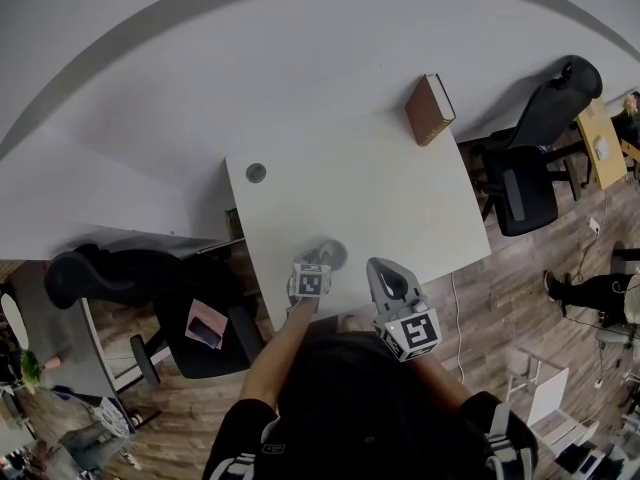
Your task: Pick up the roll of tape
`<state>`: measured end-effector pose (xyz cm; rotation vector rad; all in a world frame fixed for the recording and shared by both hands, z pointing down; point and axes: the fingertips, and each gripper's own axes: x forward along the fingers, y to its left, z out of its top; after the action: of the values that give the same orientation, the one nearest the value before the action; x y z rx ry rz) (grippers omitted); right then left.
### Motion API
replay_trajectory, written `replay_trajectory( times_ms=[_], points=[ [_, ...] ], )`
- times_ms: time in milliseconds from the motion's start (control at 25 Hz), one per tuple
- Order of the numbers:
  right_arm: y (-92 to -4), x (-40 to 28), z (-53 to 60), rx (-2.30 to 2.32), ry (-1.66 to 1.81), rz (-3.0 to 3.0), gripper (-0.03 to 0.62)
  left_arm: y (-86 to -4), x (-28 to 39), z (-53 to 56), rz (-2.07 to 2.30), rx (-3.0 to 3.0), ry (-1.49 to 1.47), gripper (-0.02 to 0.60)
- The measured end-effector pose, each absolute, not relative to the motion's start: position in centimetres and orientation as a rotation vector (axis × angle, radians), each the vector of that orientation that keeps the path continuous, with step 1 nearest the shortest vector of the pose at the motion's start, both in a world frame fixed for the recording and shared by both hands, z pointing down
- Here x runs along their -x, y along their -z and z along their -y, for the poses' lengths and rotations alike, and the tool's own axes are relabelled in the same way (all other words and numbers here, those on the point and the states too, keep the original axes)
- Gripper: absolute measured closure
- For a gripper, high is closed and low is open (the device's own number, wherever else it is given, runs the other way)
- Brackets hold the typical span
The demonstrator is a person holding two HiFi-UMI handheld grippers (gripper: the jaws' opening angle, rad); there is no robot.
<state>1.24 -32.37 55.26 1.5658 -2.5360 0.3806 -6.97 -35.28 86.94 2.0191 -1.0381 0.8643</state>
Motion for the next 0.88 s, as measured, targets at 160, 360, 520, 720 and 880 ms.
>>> replay_trajectory(
  times_ms=[160,360,520,720,880],
  points=[
    [-55.0,-1.6,31.4,-1.574,-0.362,2.538,0.583,-87.3,7.1,35.0,1.040,-2.020,-0.895,0.496],
    [-54.2,-2.5,29.1,-1.575,-0.313,2.546,0.583,-86.6,8.2,32.7,1.069,-2.009,-0.900,0.503],
    [-53.4,-3.9,25.9,-1.568,-0.276,2.573,0.583,-84.3,9.4,29.2,1.145,-2.021,-0.856,0.503],
    [-52.9,-5.5,20.7,-1.523,-0.248,2.631,0.583,-79.2,11.1,23.5,1.328,-2.023,-0.667,0.503],
    [-52.6,-5.7,17.8,-1.465,-0.238,2.675,0.583,-72.4,12.6,18.7,1.490,-2.054,-0.473,0.505]
  ],
)
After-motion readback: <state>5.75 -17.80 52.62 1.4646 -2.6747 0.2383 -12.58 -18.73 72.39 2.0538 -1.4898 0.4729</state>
